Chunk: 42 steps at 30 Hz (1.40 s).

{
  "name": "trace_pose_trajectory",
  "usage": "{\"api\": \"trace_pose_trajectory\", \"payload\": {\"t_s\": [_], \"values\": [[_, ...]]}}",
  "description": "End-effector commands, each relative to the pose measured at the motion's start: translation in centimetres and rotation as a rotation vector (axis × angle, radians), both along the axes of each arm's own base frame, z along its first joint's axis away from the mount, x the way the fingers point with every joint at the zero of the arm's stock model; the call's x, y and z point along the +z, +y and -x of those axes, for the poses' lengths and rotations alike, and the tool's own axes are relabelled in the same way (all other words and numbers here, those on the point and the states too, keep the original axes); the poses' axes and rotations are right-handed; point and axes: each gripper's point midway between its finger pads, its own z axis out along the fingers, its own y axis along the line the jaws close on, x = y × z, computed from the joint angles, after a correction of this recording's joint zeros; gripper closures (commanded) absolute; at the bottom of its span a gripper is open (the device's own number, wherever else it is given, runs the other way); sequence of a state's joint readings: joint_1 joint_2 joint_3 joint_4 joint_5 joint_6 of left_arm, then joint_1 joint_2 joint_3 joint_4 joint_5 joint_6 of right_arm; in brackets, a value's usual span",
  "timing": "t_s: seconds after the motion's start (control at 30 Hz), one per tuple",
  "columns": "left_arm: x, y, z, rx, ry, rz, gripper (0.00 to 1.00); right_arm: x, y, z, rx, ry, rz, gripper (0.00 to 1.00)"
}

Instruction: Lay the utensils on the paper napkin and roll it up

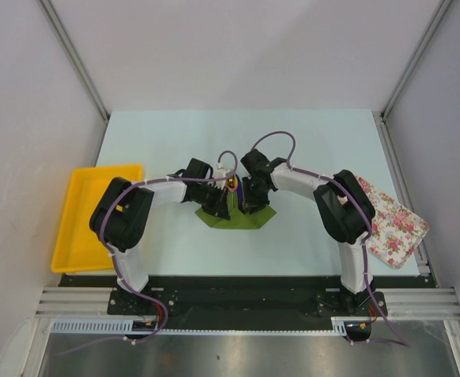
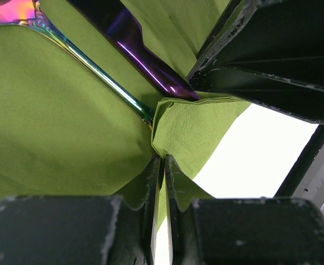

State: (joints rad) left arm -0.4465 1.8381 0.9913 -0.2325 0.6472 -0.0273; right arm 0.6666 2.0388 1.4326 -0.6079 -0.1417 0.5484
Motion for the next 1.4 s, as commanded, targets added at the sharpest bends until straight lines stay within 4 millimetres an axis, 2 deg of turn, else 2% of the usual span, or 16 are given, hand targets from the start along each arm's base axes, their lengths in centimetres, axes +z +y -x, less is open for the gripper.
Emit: {"api": "trace_pose_trajectory", "payload": {"t_s": [0.0, 0.4, 0.53, 0.7, 0.83, 1.07, 1.17, 1.2, 1.33, 1.37], "values": [[-0.5, 0.9, 1.4, 0.005, 0.044, -0.018, 0.87, -5.2, -0.8, 1.1, 0.002, 0.032, 0.121, 0.69], [-0.7, 0.9, 1.5, -0.002, 0.051, -0.014, 0.87, -5.8, -0.7, 1.6, 0.009, 0.054, 0.133, 0.65], [-0.6, 0.9, 1.4, 0.002, 0.05, -0.012, 0.87, -5.3, -0.6, 1.4, 0.02, 0.049, 0.118, 0.65], [-0.4, 0.7, 1.2, 0.007, 0.05, -0.002, 0.89, -2.9, 0.2, 0.9, 0.049, 0.032, 0.042, 0.65], [-0.4, 0.8, 1.2, 0.011, 0.051, -0.004, 0.9, 0.2, 1.0, 0.7, 0.073, 0.013, -0.043, 0.65], [-0.7, 0.8, 1.1, 0.029, 0.059, -0.01, 0.91, 4.2, 0.9, 0.9, 0.126, -0.012, -0.177, 0.66], [-0.9, 0.7, 1.0, 0.036, 0.068, -0.011, 0.92, 4.3, 0.1, 1.3, 0.117, -0.001, -0.203, 0.66], [-0.9, 0.7, 1.0, 0.038, 0.069, -0.01, 0.92, 4.9, 0.3, 1.4, 0.123, 0.001, -0.243, 0.66], [-1.0, 0.7, 0.9, 0.042, 0.073, -0.012, 0.92, 4.8, 0.1, 2.2, 0.12, 0.026, -0.294, 0.69], [-1.1, 0.7, 0.8, 0.042, 0.07, -0.014, 0.92, 5.1, 0.2, 1.8, 0.111, 0.017, -0.312, 0.69]]}}
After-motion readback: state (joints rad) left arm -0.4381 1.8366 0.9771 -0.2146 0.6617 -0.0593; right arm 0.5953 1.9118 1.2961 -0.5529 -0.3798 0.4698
